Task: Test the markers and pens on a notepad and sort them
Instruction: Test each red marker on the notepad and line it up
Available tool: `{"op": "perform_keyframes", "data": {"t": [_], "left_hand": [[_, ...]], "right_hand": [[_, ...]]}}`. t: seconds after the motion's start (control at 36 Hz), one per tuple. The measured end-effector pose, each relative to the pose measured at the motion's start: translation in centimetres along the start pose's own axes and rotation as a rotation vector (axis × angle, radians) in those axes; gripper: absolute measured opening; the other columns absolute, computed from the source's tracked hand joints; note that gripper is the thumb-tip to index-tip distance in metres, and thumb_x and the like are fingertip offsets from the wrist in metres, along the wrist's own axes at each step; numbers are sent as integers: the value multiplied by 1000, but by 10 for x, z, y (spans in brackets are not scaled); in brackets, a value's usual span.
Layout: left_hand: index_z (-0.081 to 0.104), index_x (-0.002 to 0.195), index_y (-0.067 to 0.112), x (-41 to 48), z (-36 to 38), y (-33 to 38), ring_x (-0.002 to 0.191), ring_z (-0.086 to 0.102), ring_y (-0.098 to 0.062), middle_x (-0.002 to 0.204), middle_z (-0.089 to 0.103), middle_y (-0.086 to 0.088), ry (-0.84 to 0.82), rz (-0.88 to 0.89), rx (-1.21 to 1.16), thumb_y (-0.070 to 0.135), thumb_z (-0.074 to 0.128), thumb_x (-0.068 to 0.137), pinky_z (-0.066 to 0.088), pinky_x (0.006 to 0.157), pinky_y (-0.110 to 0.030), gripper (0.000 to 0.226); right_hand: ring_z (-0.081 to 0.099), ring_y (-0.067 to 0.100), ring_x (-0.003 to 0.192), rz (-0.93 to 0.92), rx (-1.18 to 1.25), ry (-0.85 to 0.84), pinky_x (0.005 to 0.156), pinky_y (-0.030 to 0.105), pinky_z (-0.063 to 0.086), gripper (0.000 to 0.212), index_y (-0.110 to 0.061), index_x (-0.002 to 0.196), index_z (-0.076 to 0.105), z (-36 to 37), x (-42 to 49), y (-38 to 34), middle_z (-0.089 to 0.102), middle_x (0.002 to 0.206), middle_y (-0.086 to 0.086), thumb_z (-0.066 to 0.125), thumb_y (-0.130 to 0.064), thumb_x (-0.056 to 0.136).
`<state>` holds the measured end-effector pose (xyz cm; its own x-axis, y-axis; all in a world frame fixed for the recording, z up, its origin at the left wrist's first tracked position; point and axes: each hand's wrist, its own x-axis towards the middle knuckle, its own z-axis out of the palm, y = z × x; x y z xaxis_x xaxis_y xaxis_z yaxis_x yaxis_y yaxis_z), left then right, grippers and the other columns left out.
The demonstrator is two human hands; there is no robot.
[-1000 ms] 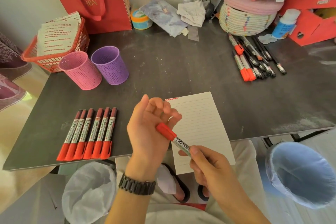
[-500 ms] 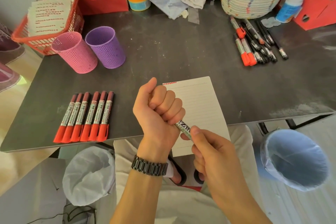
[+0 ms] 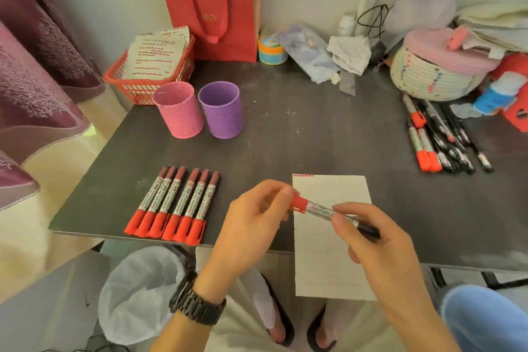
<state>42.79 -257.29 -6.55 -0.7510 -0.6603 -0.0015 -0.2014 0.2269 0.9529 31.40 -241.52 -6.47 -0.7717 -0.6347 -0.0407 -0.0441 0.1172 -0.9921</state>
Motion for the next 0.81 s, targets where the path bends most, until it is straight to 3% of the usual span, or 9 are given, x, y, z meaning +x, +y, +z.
{"op": "perform_keyframes", "data": {"t": [0.14, 0.25, 0.31, 0.36, 0.44, 0.53, 0.58, 0.67, 0.81], "left_hand": [[69, 105, 40, -21, -25, -13, 78, 65, -3, 87, 73, 15, -30, 34, 90, 44, 60, 96, 46, 70, -15, 13], [65, 115, 41, -31, -50, -19, 66, 56, 0, 87, 70, 21, -200, 50, 283, 39, 63, 94, 43, 66, -14, 21], [67, 116, 41, -30, -72, -19, 74, 60, 2, 92, 69, 23, -269, 77, 390, 39, 62, 94, 42, 71, -10, 23], [70, 109, 40, -23, -100, -22, 89, 61, 6, 99, 68, 24, -180, 107, 488, 45, 57, 92, 40, 79, -6, 23], [71, 106, 37, -1, -148, -40, 102, 55, 9, 107, 66, 25, 178, 144, 633, 49, 53, 91, 37, 94, -12, 26], [63, 124, 33, 23, -195, -74, 119, 51, -11, 125, 61, 12, 424, -14, 752, 38, 54, 97, 38, 103, -29, 29], [55, 136, 26, 32, -218, -100, 129, 47, -22, 136, 57, 0, 474, -148, 845, 37, 52, 99, 39, 108, -40, 39], [46, 146, 23, 37, -231, -129, 138, 39, -26, 149, 46, -6, 469, -287, 930, 43, 45, 100, 34, 113, -46, 50], [46, 146, 23, 41, -227, -141, 142, 34, -26, 155, 40, -4, 508, -306, 954, 47, 38, 101, 26, 118, -46, 52]], "right_hand": [[72, 13, 79, -39, 47, 41, 67, 23, 60, 27, -40, 104, 63, 16, 24, 0, 73, 93, -12, 74, -35, 80], [75, 14, 85, -66, 71, -45, 75, 22, 61, 47, -51, 119, 52, 47, 41, -1, 77, 94, -6, 71, -18, 92], [76, 15, 82, -68, 39, -109, 77, 24, 61, 50, -55, 117, 50, 63, 49, -1, 78, 91, -7, 72, -18, 91], [76, 13, 81, -71, -48, -190, 85, 36, 61, 49, -54, 114, 50, 78, 59, 1, 78, 87, -7, 72, -18, 91], [75, 13, 76, -27, -156, -297, 87, 48, 60, 48, -57, 109, 49, 101, 71, 7, 77, 84, -6, 73, -20, 90], [76, 14, 70, 39, -202, -324, 85, 48, 60, 47, -59, 99, 49, 123, 77, 15, 75, 85, -15, 77, -23, 86], [76, 16, 66, 64, -216, -332, 84, 47, 60, 44, -52, 100, 51, 137, 80, 19, 73, 88, -16, 80, -24, 83], [75, 16, 64, 70, -233, -321, 81, 48, 61, 32, -37, 101, 59, 152, 82, 26, 71, 94, -5, 77, -15, 85], [73, 8, 60, 40, -367, -268, 69, 32, 62, 25, -33, 97, 60, 161, 85, 27, 67, 106, -5, 67, -9, 92]]}}
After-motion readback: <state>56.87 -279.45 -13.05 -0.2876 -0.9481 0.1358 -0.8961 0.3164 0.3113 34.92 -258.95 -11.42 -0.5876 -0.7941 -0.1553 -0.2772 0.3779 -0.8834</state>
